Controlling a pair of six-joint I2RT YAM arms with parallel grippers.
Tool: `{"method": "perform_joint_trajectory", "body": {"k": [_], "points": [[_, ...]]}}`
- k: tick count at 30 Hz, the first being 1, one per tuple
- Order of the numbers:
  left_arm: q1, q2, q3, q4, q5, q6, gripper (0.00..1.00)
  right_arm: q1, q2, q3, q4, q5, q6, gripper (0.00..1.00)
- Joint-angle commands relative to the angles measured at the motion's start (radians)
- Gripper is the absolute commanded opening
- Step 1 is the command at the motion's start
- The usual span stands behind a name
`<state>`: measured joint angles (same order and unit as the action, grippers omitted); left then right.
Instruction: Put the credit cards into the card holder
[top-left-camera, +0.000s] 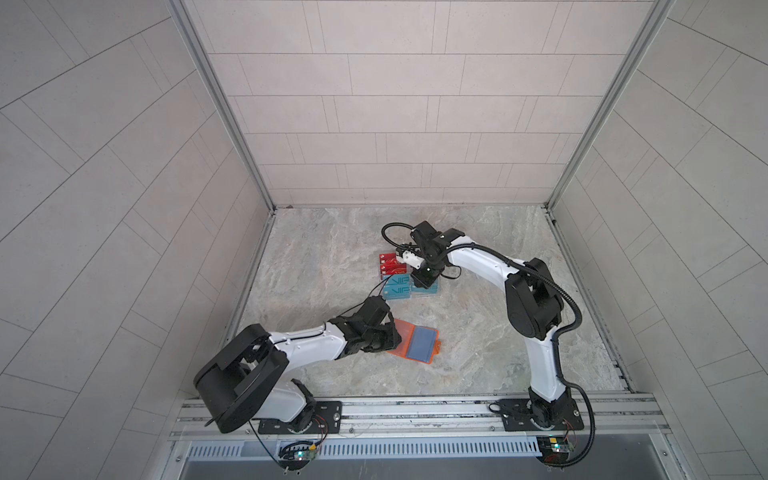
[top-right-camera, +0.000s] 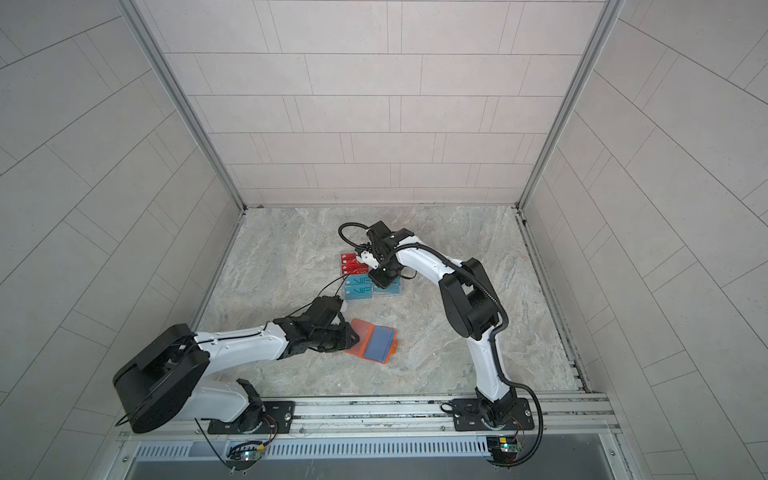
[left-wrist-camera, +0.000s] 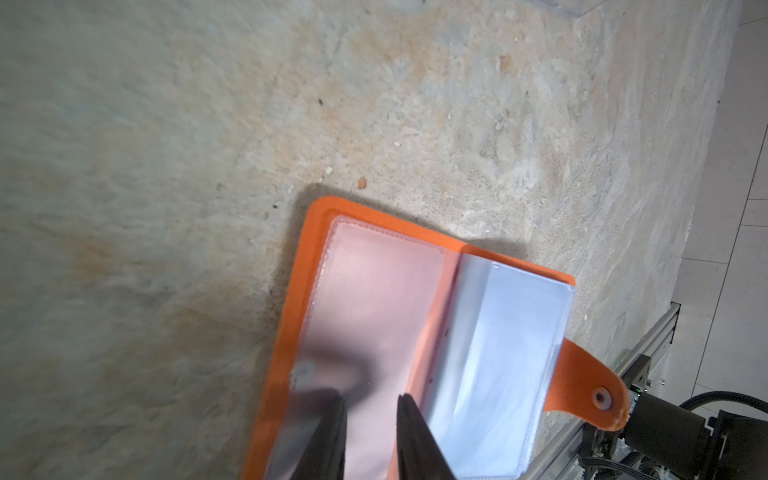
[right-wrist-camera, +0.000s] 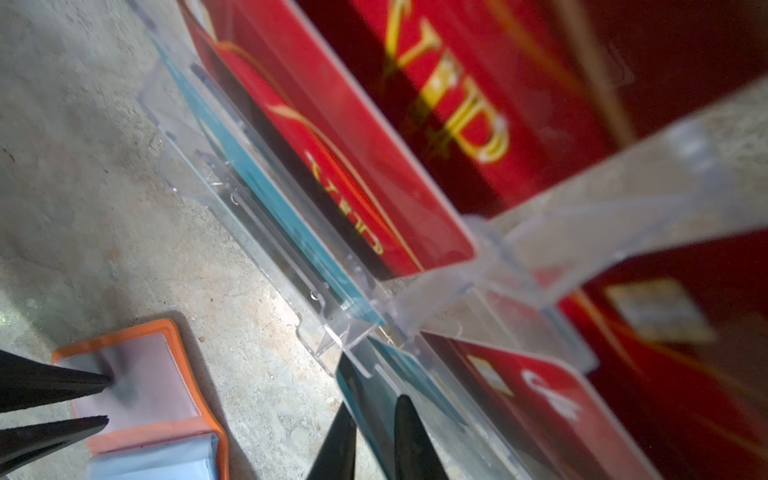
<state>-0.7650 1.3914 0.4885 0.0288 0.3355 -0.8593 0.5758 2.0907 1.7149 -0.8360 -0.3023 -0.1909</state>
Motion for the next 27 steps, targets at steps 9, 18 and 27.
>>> {"method": "perform_joint_trajectory", "body": {"k": [9,18,27], "points": [[-0.006,0.015,-0.014,-0.07,-0.024,0.005,0.27,0.0,-0.017,0.048,-0.062,-0.004,-0.056,0.07],[-0.008,-0.01,-0.017,-0.08,-0.033,0.0,0.27,-0.004,-0.01,0.049,-0.068,0.011,-0.06,0.02],[-0.008,-0.021,-0.017,-0.086,-0.038,0.0,0.27,-0.008,-0.046,0.044,-0.047,0.0,-0.04,0.0]]}}
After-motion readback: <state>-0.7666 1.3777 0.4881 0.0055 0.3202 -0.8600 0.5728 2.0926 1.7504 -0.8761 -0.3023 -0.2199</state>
